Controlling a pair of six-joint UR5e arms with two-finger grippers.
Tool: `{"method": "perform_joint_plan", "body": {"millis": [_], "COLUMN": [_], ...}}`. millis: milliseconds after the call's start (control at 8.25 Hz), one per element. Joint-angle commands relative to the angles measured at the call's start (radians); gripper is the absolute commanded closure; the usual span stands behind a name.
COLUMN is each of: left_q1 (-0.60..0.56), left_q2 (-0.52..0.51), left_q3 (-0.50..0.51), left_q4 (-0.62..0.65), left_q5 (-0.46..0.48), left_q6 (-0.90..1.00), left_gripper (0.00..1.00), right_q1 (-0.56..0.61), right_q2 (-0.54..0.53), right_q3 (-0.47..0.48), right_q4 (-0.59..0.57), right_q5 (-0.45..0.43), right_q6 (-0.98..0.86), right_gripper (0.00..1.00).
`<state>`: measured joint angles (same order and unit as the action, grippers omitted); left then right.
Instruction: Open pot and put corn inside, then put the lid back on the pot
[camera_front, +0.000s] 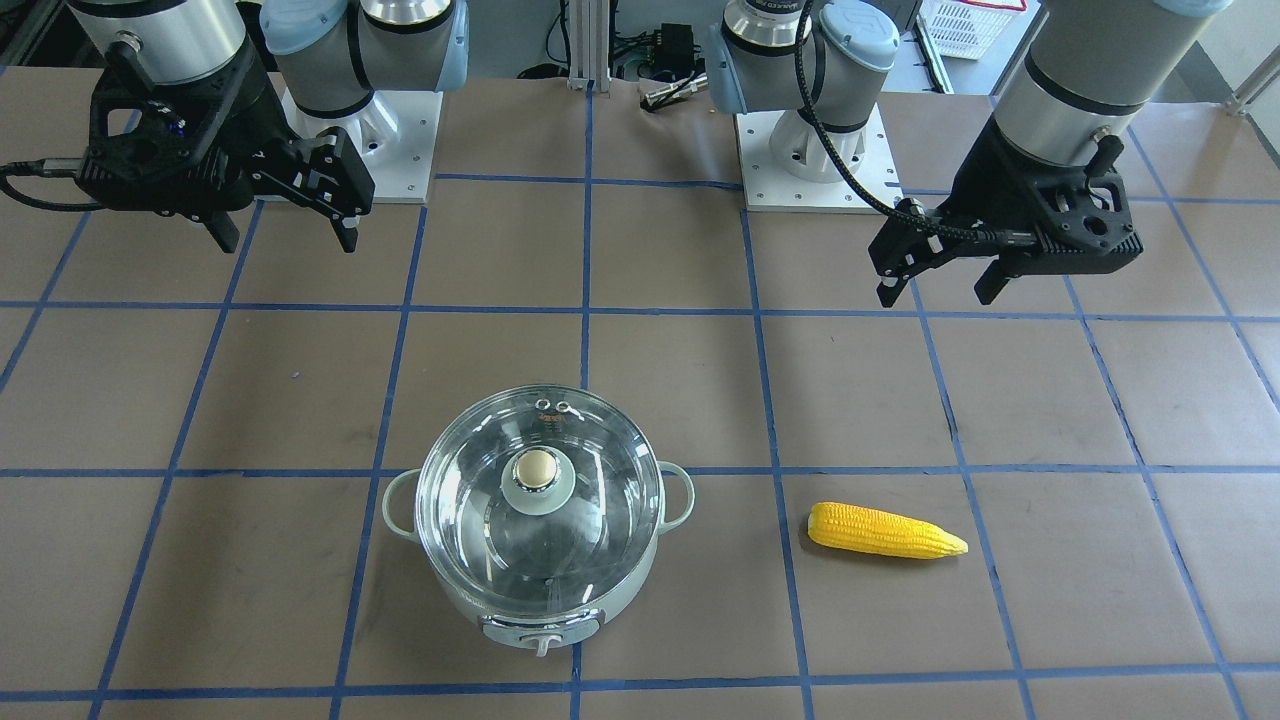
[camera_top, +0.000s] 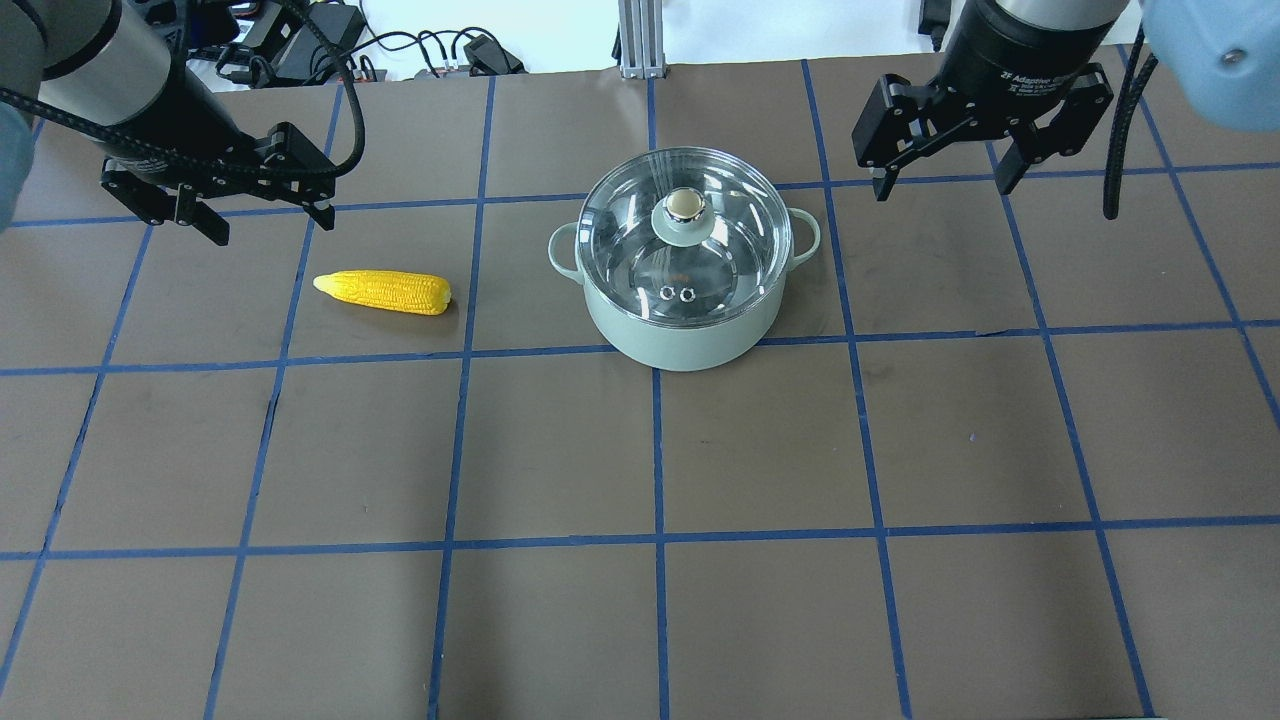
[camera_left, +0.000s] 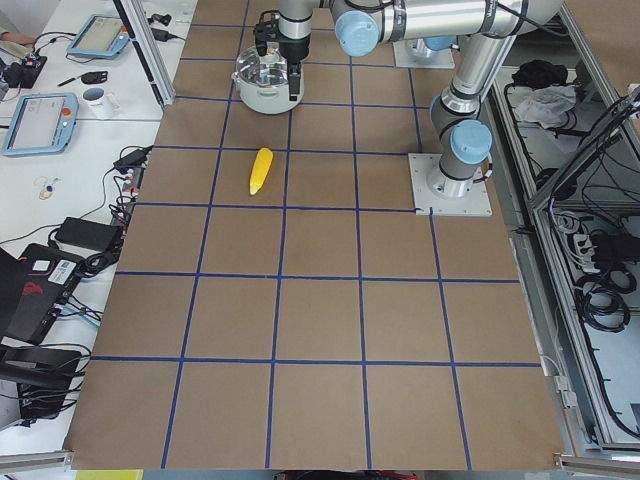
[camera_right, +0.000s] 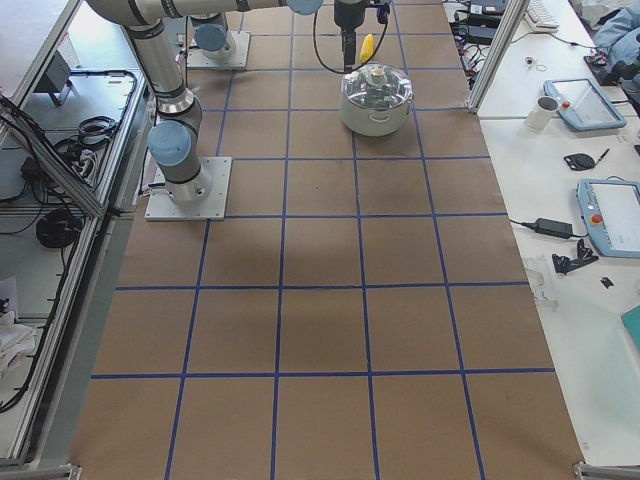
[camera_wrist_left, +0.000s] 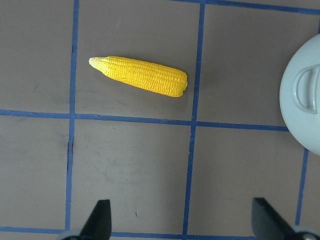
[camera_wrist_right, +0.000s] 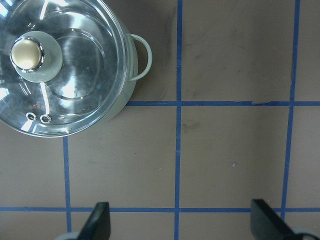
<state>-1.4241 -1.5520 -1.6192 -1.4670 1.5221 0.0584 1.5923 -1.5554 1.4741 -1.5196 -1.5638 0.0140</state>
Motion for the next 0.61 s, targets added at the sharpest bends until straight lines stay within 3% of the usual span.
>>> {"method": "perform_joint_plan", "body": {"millis": [0, 242, 485], "left_q1": [0.002, 0.010, 0.016], "left_q2": [0.001, -0.003, -0.014], "left_q3": [-0.001, -0.001, -0.001], "left_q4": [-0.001, 0.002, 0.011], "left_q5": [0.003, -0.011, 0.001], "left_q6": [0.000, 0.012, 0.165], "left_gripper": [0.00, 0.00, 0.00], "right_q1": [0.000, 0.000, 0.000], "right_q2": [-0.002, -0.002, 0.000], "right_q3": [0.000, 0.000, 0.000], "right_q4": [-0.004, -0.002, -0.002], "right_q5": [-0.033, -0.035, -0.035], "right_q6": [0.000, 0.000, 0.000], "right_gripper": [0.00, 0.00, 0.00]}}
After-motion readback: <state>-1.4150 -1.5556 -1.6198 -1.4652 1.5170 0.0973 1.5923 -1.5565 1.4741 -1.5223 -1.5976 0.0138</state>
